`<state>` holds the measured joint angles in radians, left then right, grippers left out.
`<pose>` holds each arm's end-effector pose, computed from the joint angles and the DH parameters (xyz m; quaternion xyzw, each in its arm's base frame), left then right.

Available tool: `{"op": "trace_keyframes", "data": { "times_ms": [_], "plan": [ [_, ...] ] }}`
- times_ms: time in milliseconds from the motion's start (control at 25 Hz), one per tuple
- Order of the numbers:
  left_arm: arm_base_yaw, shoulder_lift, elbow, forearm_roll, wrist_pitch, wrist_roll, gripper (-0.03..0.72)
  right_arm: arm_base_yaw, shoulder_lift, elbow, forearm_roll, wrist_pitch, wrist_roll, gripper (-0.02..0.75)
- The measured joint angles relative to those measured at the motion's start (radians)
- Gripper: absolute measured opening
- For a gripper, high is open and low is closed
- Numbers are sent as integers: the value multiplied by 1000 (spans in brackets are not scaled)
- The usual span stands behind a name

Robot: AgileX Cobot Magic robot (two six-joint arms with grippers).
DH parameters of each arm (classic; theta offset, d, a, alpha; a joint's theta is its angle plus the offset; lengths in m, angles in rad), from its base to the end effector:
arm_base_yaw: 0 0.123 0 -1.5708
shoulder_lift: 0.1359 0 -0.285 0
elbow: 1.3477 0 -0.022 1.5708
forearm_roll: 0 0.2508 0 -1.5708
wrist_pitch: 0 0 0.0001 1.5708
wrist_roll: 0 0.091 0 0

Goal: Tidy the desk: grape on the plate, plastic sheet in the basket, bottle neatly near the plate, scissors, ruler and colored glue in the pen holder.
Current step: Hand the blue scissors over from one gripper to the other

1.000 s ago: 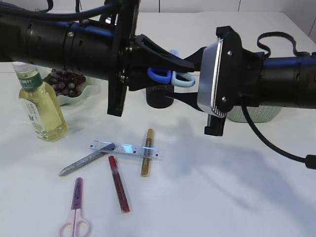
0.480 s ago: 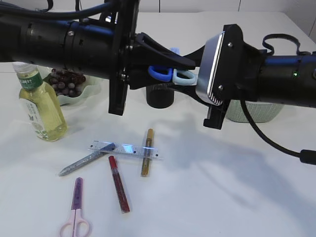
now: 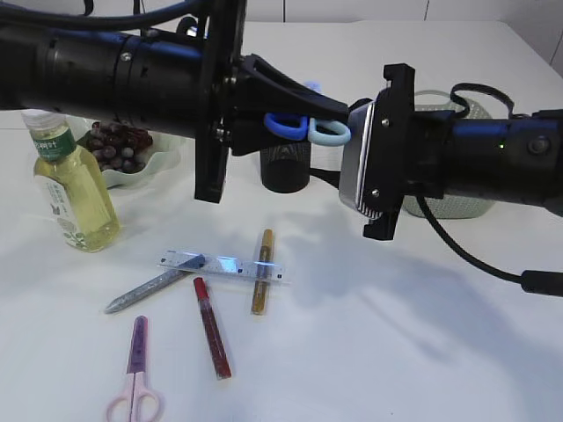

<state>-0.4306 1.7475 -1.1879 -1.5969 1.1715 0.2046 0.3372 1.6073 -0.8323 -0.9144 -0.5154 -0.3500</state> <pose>0.2861 -0.2237 0.2856 0.0695 -0.7569 0.6423 0.0986 0.3046 0.1444 0.2324 -0.6400 0.5004 -0.0844 0.5770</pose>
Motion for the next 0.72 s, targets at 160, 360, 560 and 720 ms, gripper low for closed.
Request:
{"op": "trace_keyframes", "data": {
  "times_ms": [160, 360, 560, 720],
  "plan": [
    [27, 0, 0, -2, 0, 0, 44, 0, 15, 0, 141, 1, -141, 389],
    [75, 0, 0, -2, -2, 0, 44, 0, 17, 0, 225, -20, -201, 388],
    [79, 0, 0, 26, -2, 0, 44, 0, 35, 0, 238, -106, -211, 389],
    [87, 0, 0, 38, -2, 0, 44, 0, 37, 0, 254, -169, -247, 389]
  ]
}}
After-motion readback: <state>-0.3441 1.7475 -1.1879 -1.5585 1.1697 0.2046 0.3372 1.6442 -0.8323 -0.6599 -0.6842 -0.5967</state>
